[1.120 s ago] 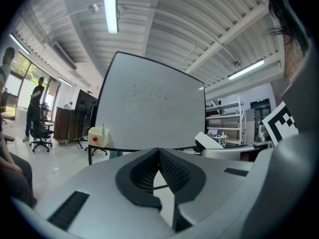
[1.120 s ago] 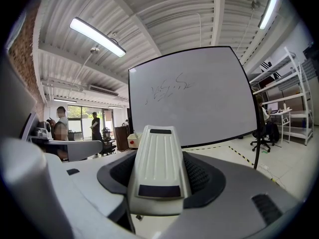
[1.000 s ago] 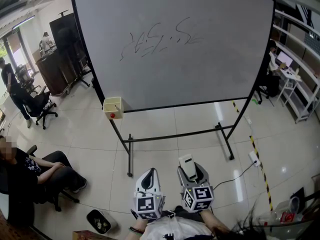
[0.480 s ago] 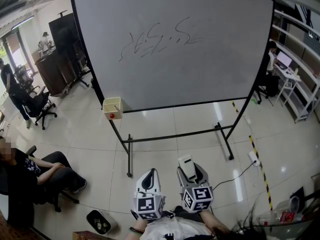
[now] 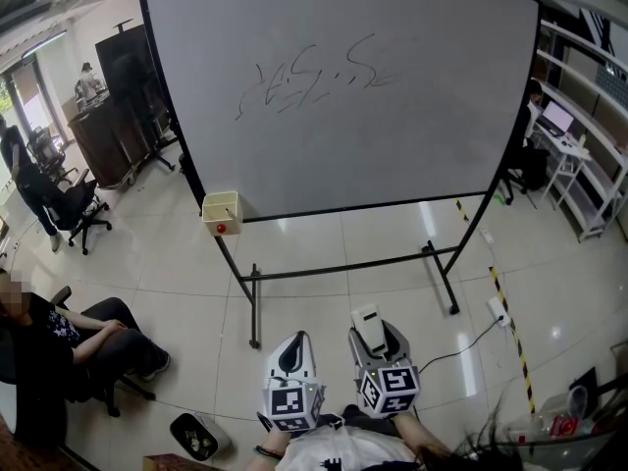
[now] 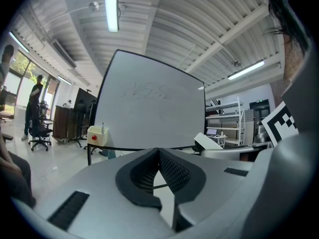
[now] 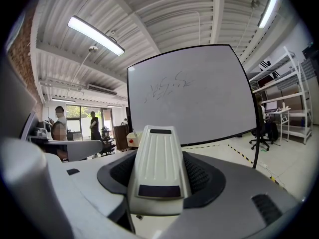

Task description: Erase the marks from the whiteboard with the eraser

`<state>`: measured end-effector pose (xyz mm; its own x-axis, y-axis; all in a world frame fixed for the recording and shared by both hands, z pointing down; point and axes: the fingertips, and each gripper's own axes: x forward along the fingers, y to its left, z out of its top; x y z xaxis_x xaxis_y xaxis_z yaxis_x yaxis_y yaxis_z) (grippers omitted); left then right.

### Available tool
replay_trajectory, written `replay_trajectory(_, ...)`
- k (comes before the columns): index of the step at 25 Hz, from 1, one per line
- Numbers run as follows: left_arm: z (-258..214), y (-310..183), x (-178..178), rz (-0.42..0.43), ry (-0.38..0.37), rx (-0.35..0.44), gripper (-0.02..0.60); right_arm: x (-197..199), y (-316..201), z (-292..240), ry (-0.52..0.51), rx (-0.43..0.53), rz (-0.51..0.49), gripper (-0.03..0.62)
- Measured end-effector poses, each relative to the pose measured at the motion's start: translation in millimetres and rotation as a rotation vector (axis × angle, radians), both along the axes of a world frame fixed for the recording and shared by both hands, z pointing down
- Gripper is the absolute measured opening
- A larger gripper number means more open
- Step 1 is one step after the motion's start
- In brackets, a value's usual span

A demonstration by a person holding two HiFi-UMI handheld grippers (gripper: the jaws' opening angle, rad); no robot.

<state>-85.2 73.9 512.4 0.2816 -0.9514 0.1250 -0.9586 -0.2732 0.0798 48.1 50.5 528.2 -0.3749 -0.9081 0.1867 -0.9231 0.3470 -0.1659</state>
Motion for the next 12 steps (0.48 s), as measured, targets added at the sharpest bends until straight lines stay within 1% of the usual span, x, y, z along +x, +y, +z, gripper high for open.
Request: replay_trajectory(12,2.5,-9.7,-4.5,-0.003,0.004,-0.005,-0.005,-1.2,-10.1,1.5,0.0,-0.003,0.008,0.282)
